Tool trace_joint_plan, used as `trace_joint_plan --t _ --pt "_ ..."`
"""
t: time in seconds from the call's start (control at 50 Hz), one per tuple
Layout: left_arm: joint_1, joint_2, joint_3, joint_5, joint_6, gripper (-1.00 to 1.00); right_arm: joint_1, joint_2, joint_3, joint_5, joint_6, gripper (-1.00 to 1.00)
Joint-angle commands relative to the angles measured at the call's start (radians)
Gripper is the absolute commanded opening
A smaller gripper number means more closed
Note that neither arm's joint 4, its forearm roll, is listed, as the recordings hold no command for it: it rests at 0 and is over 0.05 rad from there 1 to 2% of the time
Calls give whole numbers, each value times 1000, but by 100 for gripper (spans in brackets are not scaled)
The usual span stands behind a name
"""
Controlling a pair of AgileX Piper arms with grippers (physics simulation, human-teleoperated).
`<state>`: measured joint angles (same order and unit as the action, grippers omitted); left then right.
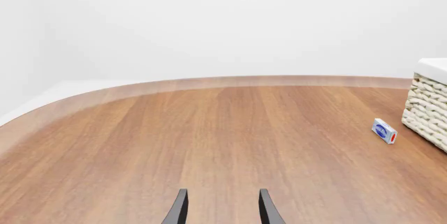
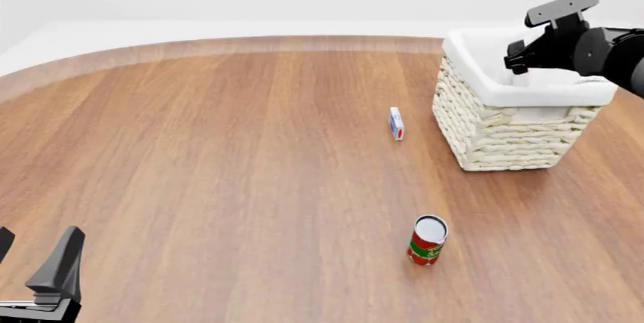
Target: Pick up the alphabet soup and the cream cheese box, and put them in the basket.
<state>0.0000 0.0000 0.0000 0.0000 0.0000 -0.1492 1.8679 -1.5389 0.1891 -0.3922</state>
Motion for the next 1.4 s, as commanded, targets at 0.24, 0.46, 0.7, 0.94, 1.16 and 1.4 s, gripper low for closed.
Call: trace_joint_plan --t 0.24,0.46,0.7,0.94,1.16,1.4 --pt "0 0 0 0 0 100 30 -38 30 -56 51 100" --pt "0 0 0 0 0 100 47 -59 49 -88 77 100" --pt "0 0 0 0 0 100 57 -83 73 -124 101 100" --pt "0 0 0 0 0 100 76 -106 98 -163 115 100" --pt "0 0 0 0 0 100 101 -136 132 -214 128 100" --pt "0 0 0 0 0 100 132 -164 165 -262 142 100"
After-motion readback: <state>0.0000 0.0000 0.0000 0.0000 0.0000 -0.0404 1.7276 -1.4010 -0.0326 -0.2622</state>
